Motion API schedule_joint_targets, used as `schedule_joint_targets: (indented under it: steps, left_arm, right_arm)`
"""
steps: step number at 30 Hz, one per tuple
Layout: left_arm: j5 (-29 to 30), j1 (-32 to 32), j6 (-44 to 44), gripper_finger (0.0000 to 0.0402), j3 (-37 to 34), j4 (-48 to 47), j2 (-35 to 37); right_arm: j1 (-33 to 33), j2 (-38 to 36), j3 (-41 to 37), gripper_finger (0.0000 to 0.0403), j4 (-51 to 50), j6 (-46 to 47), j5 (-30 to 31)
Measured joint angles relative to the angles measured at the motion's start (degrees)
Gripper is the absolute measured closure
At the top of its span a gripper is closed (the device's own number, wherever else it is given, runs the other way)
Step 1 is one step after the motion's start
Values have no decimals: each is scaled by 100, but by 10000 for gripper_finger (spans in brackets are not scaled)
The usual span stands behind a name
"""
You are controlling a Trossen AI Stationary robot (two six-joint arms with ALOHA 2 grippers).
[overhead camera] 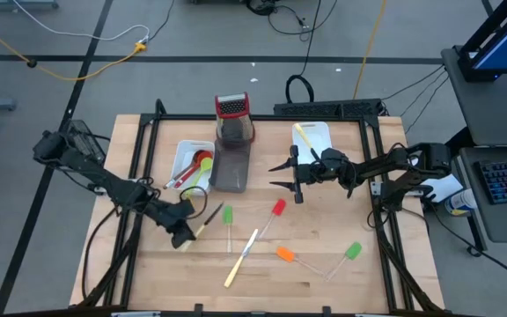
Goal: Pick & Place Kitchen Items
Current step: Put the left yellow knife into the right white bin
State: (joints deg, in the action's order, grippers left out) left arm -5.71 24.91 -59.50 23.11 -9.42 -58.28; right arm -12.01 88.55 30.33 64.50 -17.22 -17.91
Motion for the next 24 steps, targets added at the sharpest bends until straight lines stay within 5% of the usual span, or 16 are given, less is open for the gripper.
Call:
schedule_joint_targets:
  steps: [17,24]
  left_arm:
    - [-180,-1716,5140,350,2,2039,4]
    - [-174,-2081,6381,350,259,2445,4]
  right_arm:
    - [11,1,0,236,56,888,-4]
    - [11,0,0,236,77,973,-2]
